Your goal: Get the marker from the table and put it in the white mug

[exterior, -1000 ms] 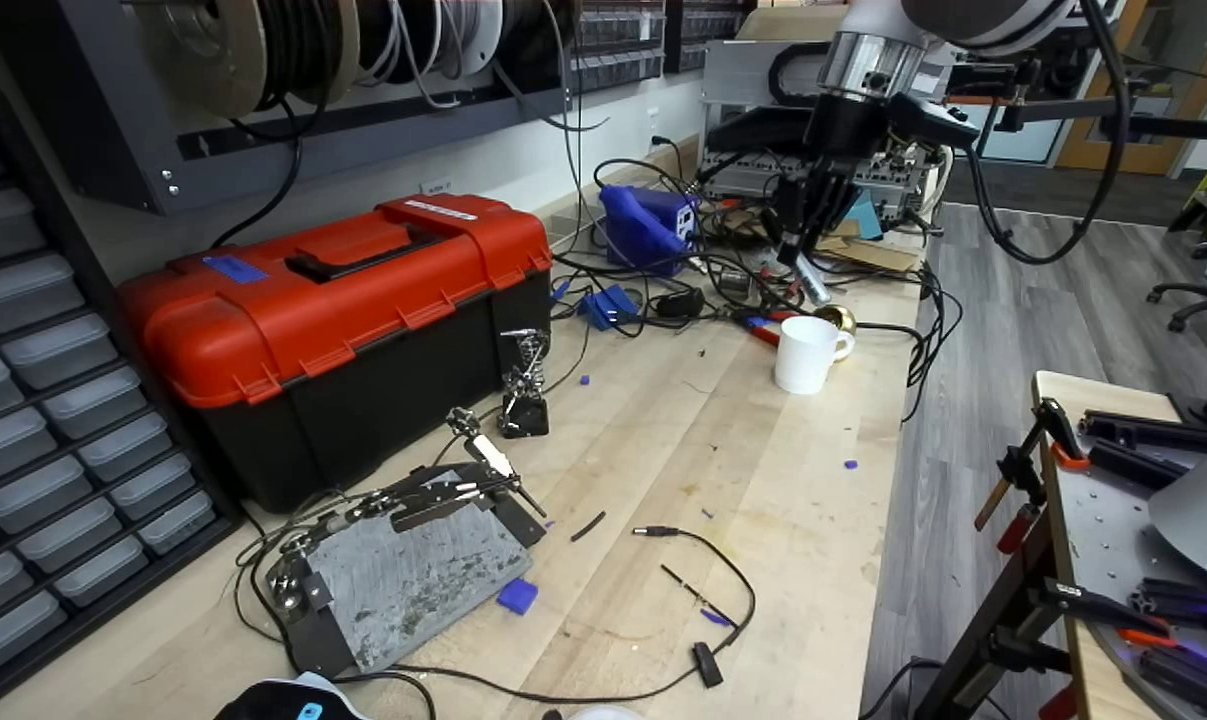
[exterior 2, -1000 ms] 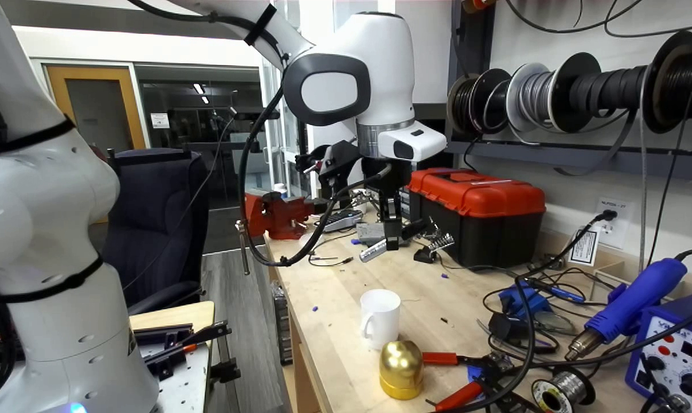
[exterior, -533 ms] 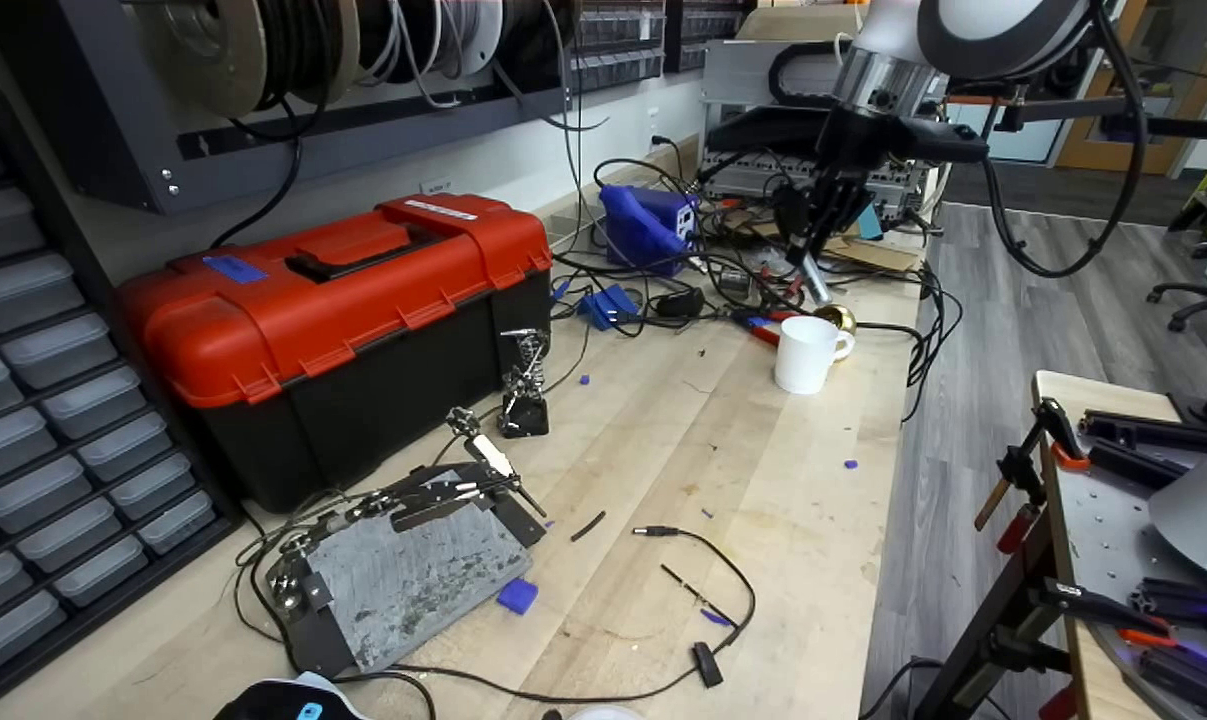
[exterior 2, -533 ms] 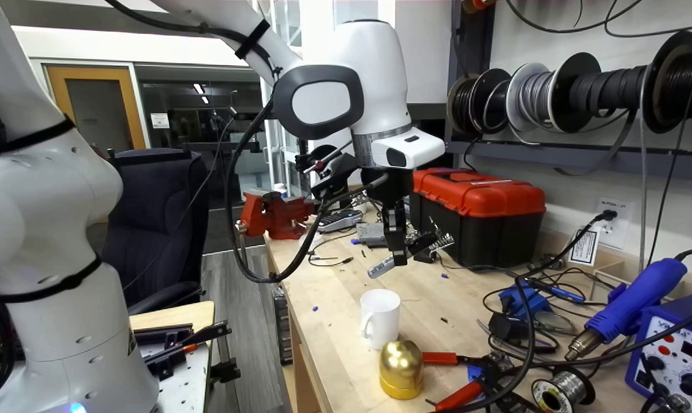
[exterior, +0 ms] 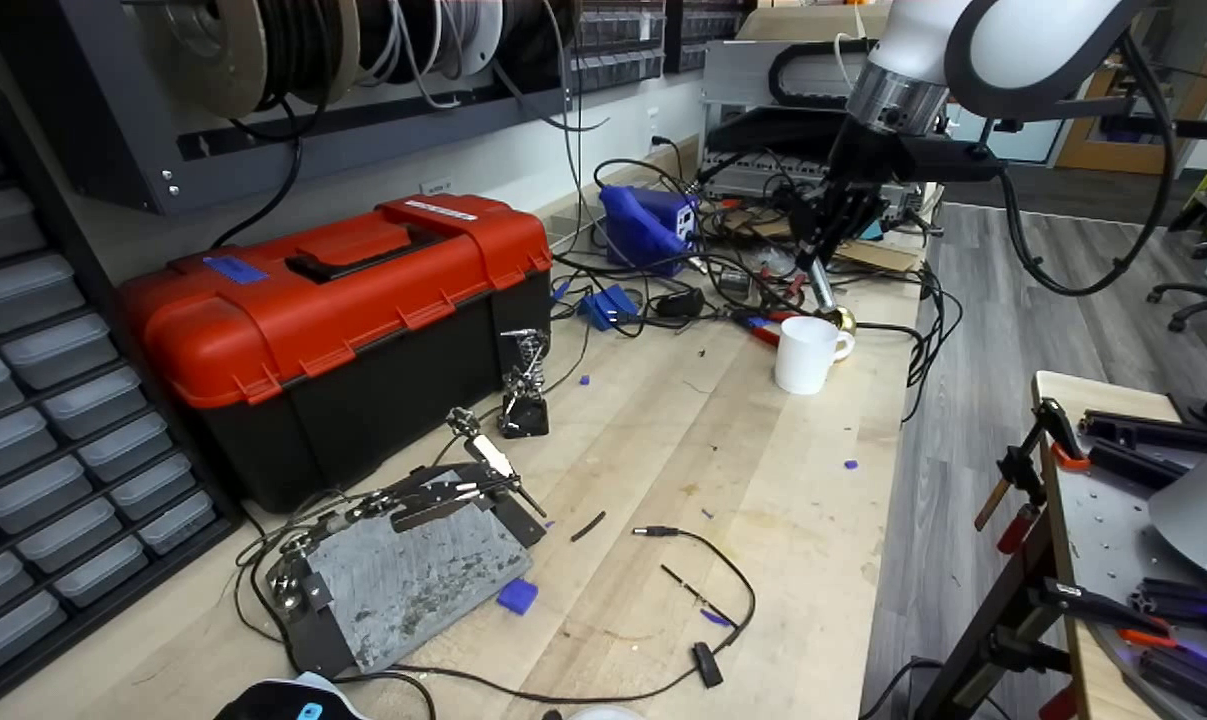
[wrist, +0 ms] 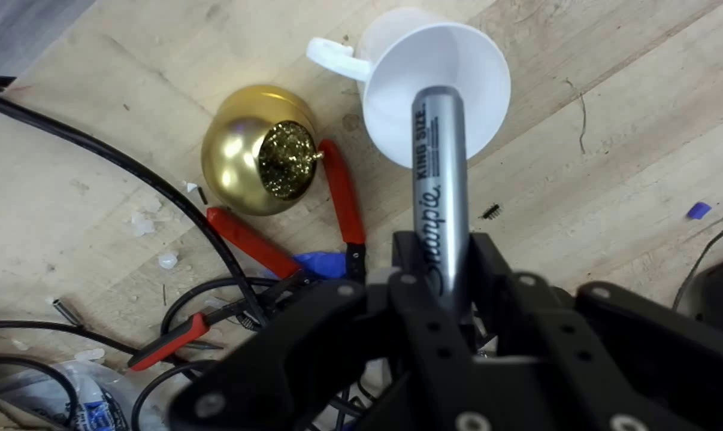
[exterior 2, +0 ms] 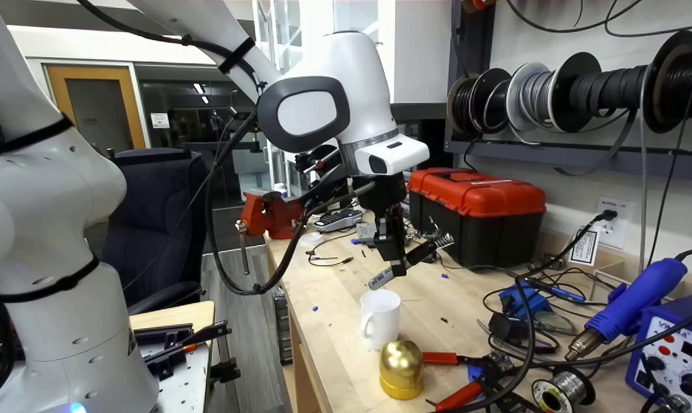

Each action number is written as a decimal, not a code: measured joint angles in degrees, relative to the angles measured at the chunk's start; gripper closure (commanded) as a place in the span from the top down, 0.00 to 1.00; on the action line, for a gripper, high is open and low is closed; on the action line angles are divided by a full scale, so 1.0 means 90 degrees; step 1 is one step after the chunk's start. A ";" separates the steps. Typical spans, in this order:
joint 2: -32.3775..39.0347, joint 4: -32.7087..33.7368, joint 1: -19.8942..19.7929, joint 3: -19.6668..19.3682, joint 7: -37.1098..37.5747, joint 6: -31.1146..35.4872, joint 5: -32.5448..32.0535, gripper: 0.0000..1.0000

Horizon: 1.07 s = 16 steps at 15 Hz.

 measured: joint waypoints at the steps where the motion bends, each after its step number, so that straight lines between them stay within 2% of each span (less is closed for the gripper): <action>1: -0.0015 -0.0035 -0.0054 0.0072 0.0134 0.0047 -0.0102 0.04; 5: -0.0034 -0.0215 -0.0341 0.0533 0.1063 0.0350 -0.0817 0.04; 16: -0.0157 -0.0492 -0.1348 0.2263 0.5252 0.0438 -0.3929 0.04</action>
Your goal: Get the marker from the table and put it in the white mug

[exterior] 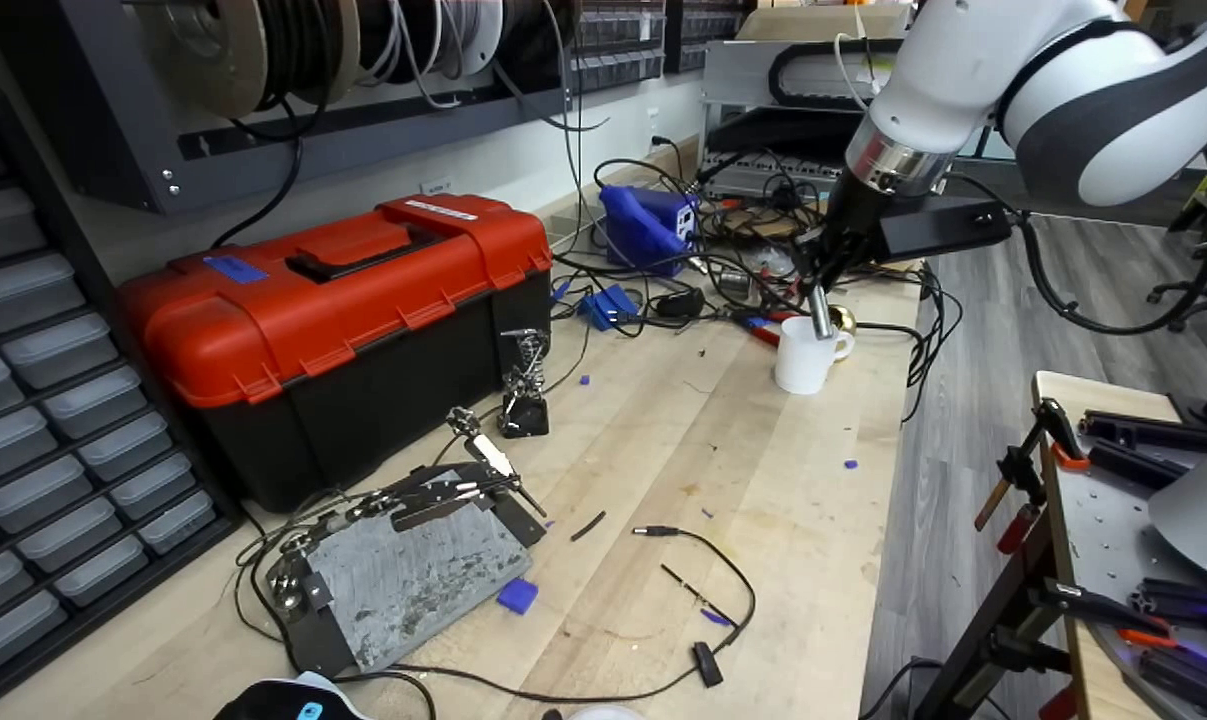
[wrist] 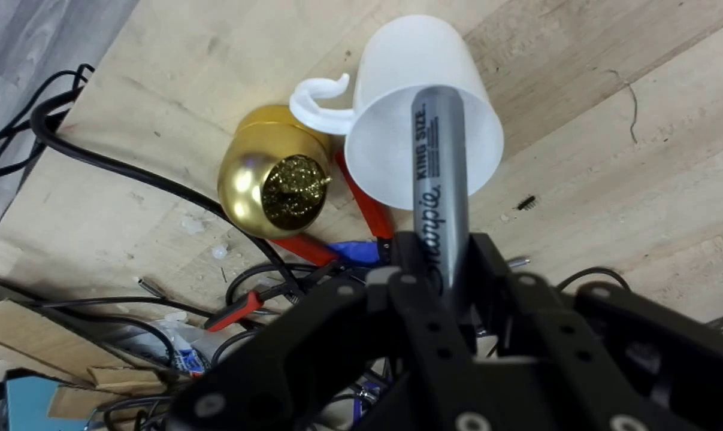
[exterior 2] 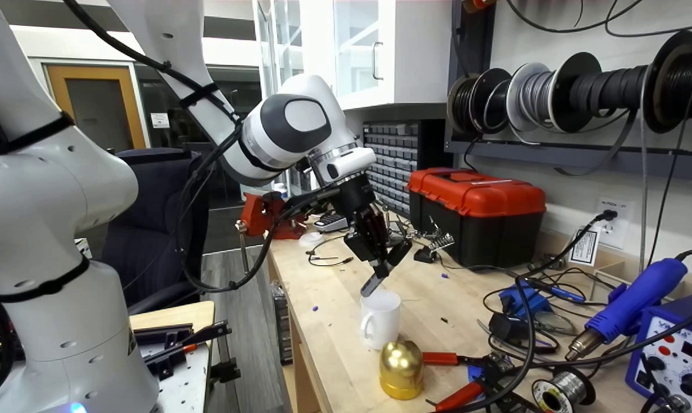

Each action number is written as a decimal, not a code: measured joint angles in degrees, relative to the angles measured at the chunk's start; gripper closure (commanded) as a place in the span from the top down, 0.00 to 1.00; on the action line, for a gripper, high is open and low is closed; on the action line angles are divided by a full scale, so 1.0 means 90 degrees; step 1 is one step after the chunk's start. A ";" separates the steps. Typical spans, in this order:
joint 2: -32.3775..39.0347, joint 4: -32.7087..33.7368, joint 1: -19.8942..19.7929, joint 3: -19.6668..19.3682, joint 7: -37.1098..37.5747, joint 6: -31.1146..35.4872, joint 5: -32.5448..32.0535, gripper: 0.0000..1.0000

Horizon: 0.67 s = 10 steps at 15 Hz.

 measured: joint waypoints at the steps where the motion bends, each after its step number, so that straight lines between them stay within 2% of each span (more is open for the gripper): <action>1: -0.0007 -0.0003 -0.0051 0.0111 0.0251 -0.0037 -0.0117 0.04; 5: -0.0006 0.0005 -0.0111 0.0148 0.0491 -0.0181 -0.0160 0.04; 10: -0.0005 0.0044 -0.0162 -0.0087 0.0487 -0.0251 -0.0136 0.04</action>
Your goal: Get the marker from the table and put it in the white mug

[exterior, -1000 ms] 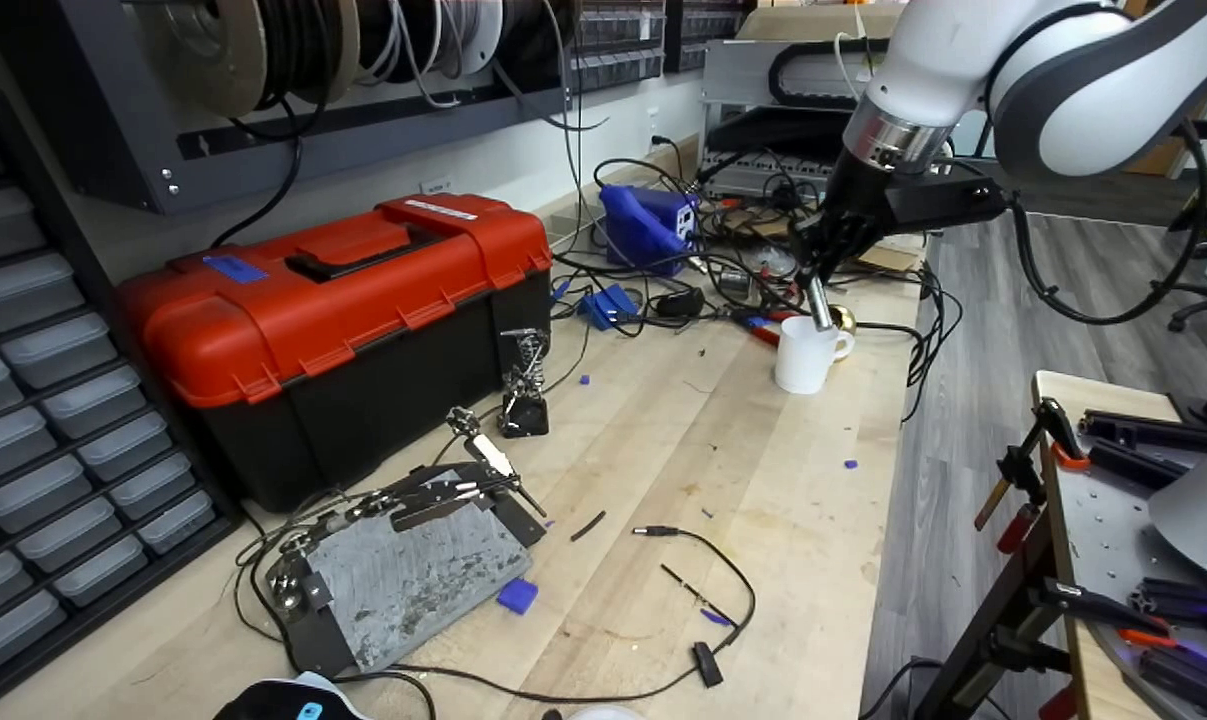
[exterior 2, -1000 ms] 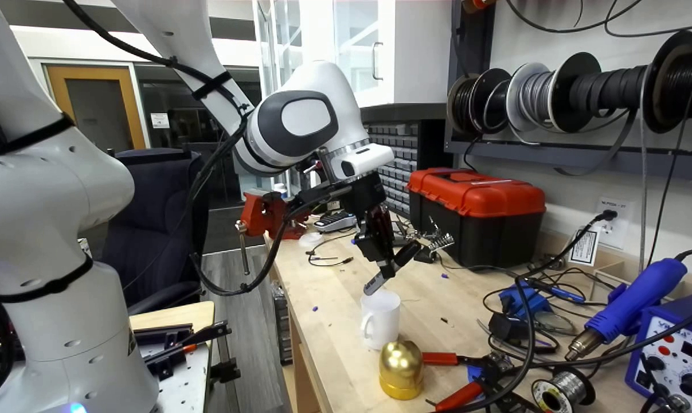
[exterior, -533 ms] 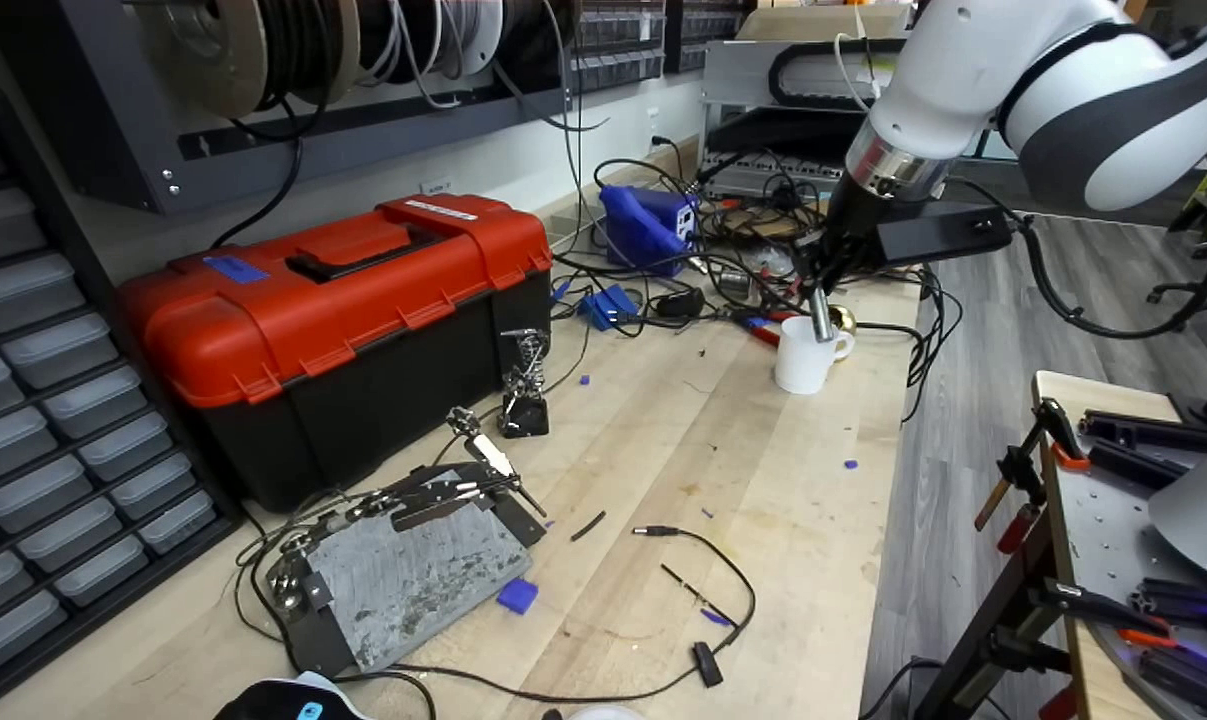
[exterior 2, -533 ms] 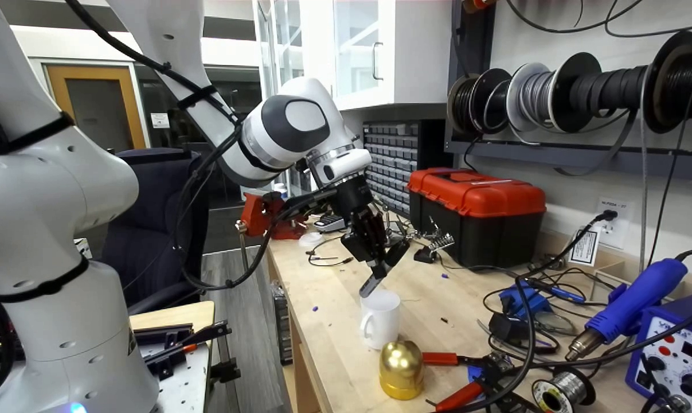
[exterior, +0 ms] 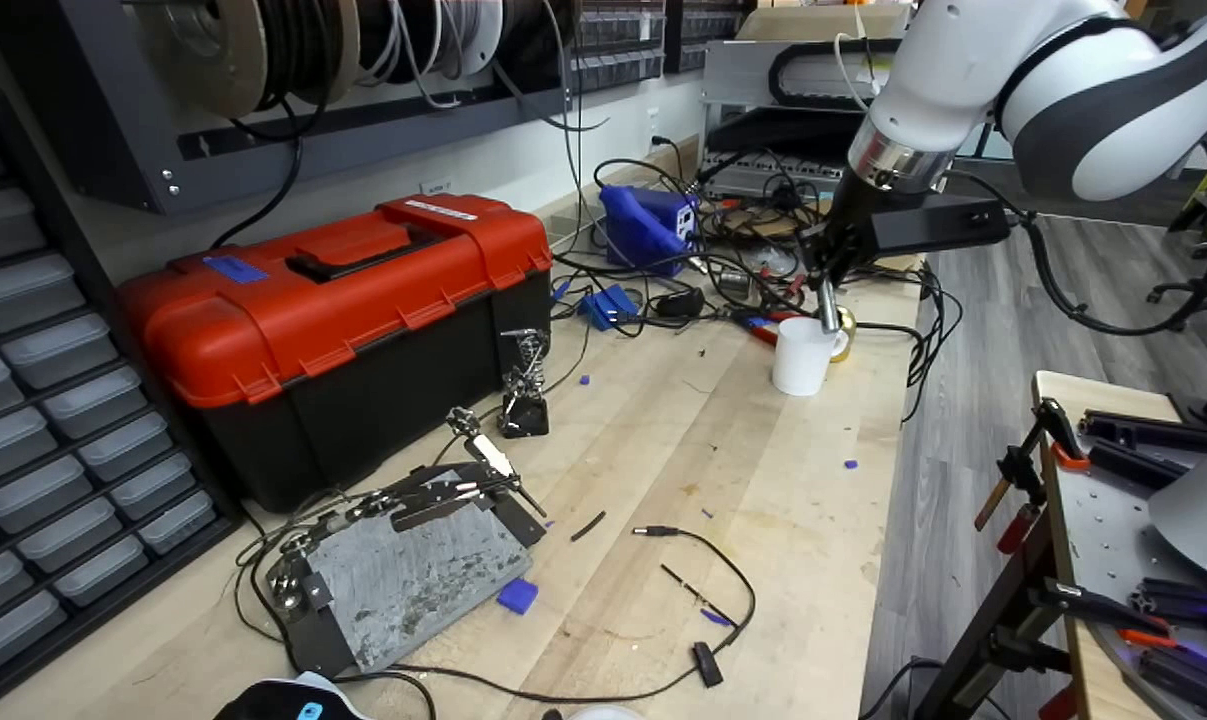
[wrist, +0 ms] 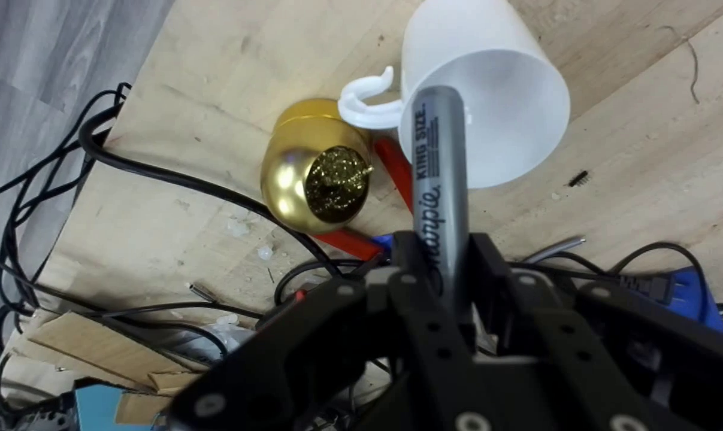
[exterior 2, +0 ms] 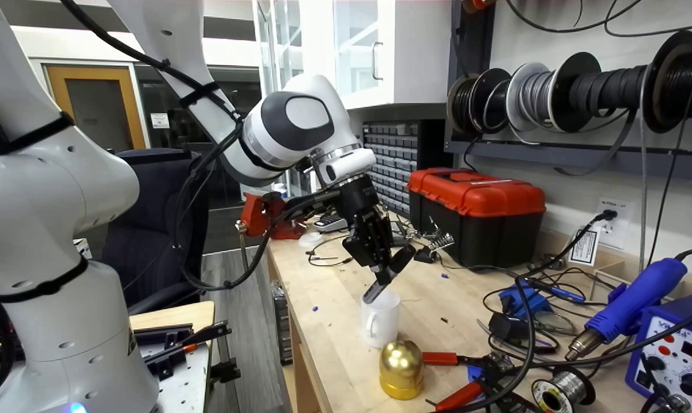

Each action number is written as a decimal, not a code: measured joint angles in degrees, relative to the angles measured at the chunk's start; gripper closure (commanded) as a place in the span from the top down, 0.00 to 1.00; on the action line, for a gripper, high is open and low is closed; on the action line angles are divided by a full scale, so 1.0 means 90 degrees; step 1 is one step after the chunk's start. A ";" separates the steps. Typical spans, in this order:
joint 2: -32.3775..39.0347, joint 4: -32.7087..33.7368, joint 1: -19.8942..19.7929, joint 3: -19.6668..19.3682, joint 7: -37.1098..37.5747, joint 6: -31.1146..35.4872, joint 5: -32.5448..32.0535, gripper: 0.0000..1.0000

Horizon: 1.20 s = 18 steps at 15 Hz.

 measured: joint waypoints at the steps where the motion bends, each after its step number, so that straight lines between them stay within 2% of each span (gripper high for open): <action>1: 0.0001 0.0010 -0.0004 -0.0037 -0.0002 0.0000 0.0000 0.04; 18: 0.0413 0.0480 -0.0002 0.0055 -0.0092 -0.0344 -0.0032 0.04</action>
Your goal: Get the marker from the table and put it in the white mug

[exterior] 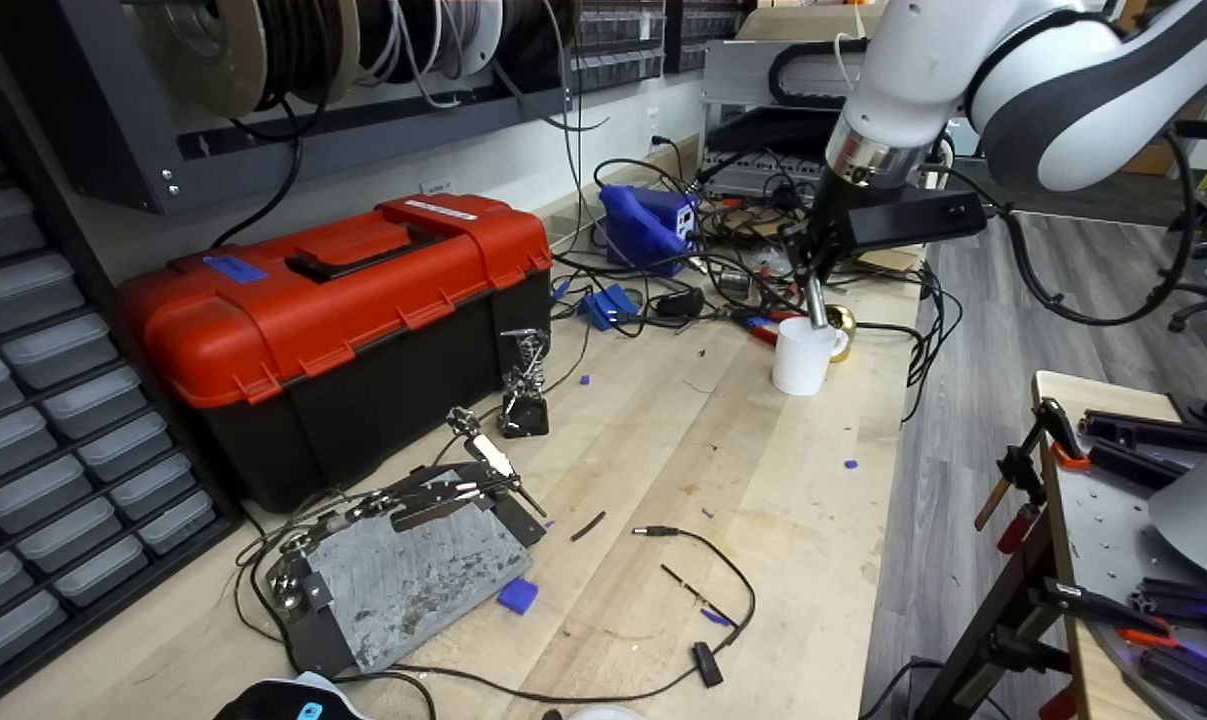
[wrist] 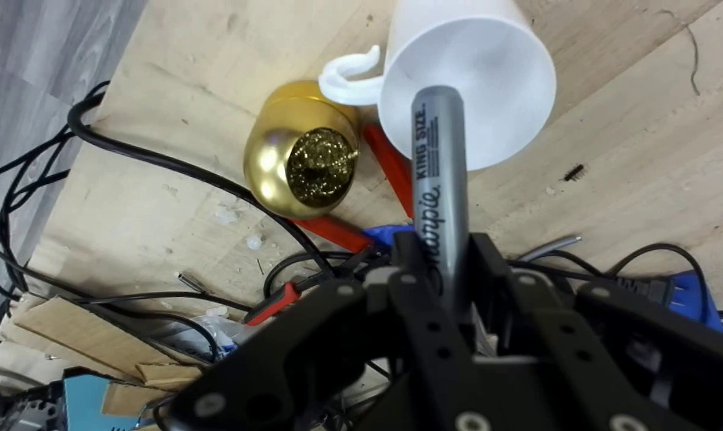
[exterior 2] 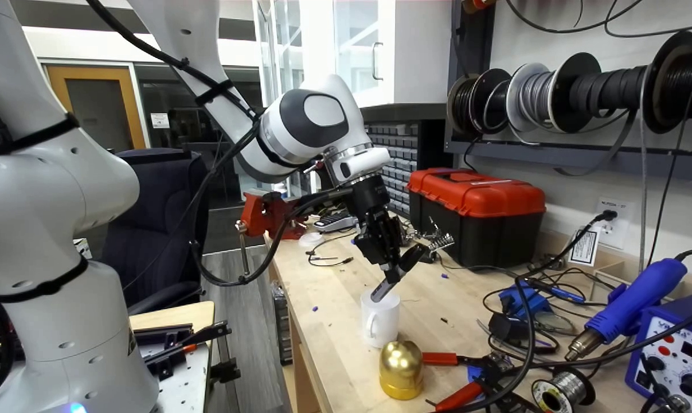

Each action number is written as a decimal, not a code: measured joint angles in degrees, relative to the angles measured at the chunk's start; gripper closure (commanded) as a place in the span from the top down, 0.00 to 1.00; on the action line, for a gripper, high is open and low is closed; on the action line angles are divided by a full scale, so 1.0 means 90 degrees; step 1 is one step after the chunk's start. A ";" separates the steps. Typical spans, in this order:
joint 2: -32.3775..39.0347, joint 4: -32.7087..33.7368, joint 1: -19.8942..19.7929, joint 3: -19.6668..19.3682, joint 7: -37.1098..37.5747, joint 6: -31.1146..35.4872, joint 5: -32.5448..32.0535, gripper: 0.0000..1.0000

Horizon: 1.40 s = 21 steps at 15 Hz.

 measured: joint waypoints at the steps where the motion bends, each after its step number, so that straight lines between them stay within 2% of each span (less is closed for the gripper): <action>1: 0.0024 0.0000 0.0000 0.0002 0.0000 0.0000 -0.0006 0.04; 7: 0.0106 0.0015 0.0000 0.0102 0.0004 0.0000 -0.0087 0.04; 8: 0.0110 0.0019 0.0000 0.0127 0.0004 0.0000 -0.0100 0.40; 9: 0.0114 0.0024 0.0001 0.0151 0.0004 0.0000 -0.0106 0.41; 17: 0.0136 0.0028 0.0002 0.0247 0.0007 -0.0005 -0.0109 0.98; 19: 0.0142 0.0028 0.0002 0.0253 0.0007 -0.0005 -0.0109 1.00; 20: 0.0148 0.0027 0.0004 0.0253 0.0004 -0.0004 -0.0108 0.93; 21: 0.0166 0.0028 0.0011 0.0253 -0.0030 -0.0003 -0.0087 0.99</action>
